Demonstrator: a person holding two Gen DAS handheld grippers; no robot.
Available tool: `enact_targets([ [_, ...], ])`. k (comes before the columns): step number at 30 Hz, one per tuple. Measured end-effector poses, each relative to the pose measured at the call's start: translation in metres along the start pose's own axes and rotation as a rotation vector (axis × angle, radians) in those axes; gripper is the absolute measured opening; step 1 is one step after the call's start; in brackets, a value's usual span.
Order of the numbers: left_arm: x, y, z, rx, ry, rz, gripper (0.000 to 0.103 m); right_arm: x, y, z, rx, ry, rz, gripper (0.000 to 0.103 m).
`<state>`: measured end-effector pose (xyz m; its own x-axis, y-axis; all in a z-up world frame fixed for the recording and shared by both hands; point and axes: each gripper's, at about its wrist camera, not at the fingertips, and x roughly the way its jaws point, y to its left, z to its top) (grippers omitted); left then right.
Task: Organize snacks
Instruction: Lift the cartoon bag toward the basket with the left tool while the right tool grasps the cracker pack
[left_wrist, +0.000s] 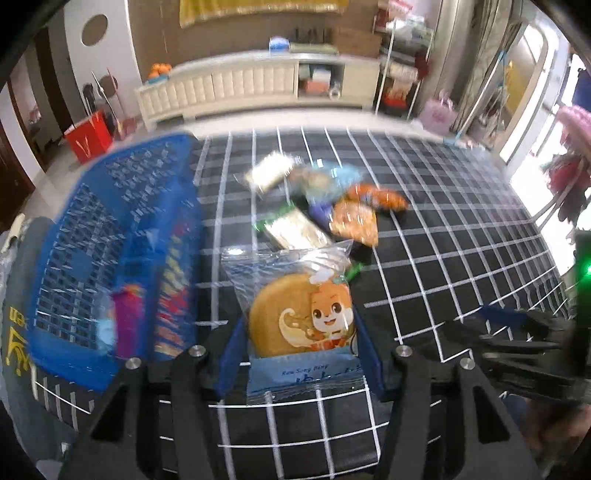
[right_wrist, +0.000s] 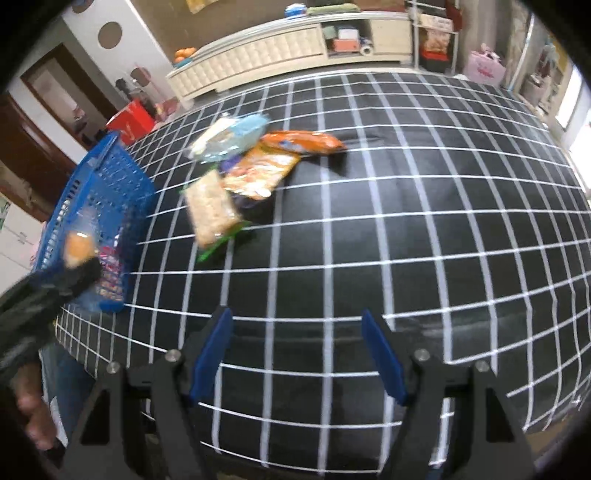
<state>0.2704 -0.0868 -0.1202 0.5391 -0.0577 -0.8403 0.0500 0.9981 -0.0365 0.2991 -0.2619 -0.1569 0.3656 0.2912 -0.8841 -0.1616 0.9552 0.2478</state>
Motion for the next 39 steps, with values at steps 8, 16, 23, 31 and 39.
enact_targets([
  [8, -0.052, 0.065, 0.016, -0.066, -0.116, 0.141, 0.052, 0.022, 0.05, 0.02, -0.063, 0.013, 0.067, 0.076],
  [16, -0.041, 0.113, 0.023, -0.103, -0.088, 0.191, 0.052, 0.043, 0.083, 0.047, -0.136, 0.011, 0.144, 0.076],
  [23, -0.026, 0.153, 0.03, -0.192, -0.077, 0.25, 0.052, 0.088, 0.1, 0.074, -0.157, 0.082, 0.109, 0.076],
  [31, -0.007, 0.173, 0.034, -0.257, -0.047, 0.141, 0.052, 0.124, 0.104, 0.086, -0.231, 0.097, -0.037, 0.082],
  [39, 0.004, 0.175, 0.037, -0.248, -0.028, 0.114, 0.052, 0.152, 0.124, 0.1, -0.348, 0.127, -0.129, 0.082],
])
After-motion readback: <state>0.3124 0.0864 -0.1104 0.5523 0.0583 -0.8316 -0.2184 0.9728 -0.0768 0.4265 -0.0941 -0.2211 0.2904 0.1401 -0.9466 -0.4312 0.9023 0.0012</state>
